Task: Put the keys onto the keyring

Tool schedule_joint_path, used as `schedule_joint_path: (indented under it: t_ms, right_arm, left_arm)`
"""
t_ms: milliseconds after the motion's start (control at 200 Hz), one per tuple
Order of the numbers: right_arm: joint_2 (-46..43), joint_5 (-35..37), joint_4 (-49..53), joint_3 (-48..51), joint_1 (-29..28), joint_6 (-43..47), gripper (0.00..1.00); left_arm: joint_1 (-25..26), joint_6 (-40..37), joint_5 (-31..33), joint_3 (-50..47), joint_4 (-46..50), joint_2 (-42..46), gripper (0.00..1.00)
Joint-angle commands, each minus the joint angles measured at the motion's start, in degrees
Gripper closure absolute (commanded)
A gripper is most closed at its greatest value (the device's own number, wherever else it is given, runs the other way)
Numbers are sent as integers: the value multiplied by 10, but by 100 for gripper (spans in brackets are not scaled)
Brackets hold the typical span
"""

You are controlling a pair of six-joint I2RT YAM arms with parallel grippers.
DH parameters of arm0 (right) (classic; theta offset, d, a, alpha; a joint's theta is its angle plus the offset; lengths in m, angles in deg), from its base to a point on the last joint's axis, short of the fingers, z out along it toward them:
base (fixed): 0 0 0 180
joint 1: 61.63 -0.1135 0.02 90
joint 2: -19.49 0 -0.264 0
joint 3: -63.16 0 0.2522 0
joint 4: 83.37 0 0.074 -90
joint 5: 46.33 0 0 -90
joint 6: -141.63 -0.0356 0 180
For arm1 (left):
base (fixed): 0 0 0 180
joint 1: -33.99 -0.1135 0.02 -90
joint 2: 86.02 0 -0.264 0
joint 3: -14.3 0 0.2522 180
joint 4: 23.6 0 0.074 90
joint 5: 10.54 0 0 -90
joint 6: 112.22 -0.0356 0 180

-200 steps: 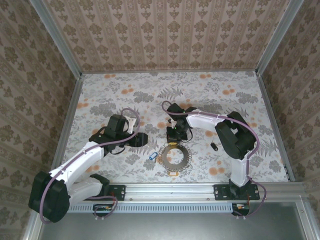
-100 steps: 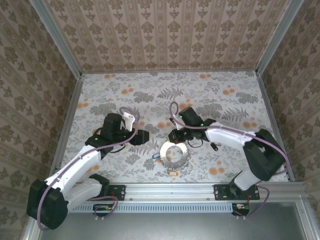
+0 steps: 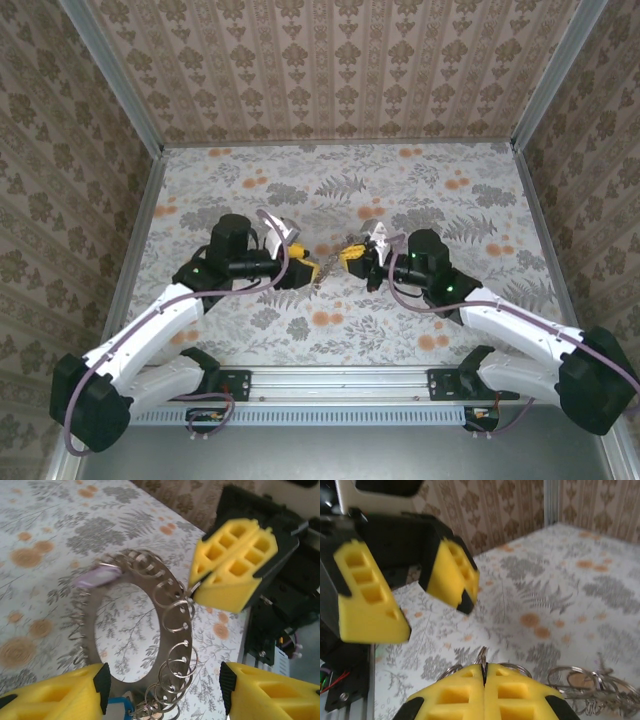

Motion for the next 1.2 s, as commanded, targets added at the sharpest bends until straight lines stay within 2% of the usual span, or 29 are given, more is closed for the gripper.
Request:
schedule_joint_path:
  t_ms: [0, 100, 320, 520, 555, 685, 785, 930, 1195]
  right_arm:
    - [-13, -23, -14, -24, -3, 81, 100]
    - [-13, -53, -14, -26, -3, 124, 100]
    - [-6, -79, -47, -37, -3, 103, 100]
    - [-6, -101, -61, -43, -4, 99, 100]
    - [-4, -105, -68, -44, -4, 94, 100]
    - [4, -118, -111, -46, -5, 67, 100]
    - [13, -129, -149, -46, -5, 39, 100]
    - [30, -140, -212, -46, -6, -8, 100]
    - [58, -144, -249, -63, -20, -41, 100]
  left_arm:
    - [5, -45, -8, 23, -14, 17, 37]
    - [5, -59, -1, 17, -22, 46, 36]
    - [11, -84, 27, 1, -5, 97, 35]
    - [31, -76, 28, -8, -18, 69, 36]
    - [34, -73, 45, -9, -26, 65, 36]
    - [39, -67, 72, -12, -52, 53, 43]
    - [39, -74, 68, -7, -57, 56, 50]
    - [40, -96, 60, -12, -58, 80, 64]
    - [41, -91, 52, -21, -65, 97, 63]
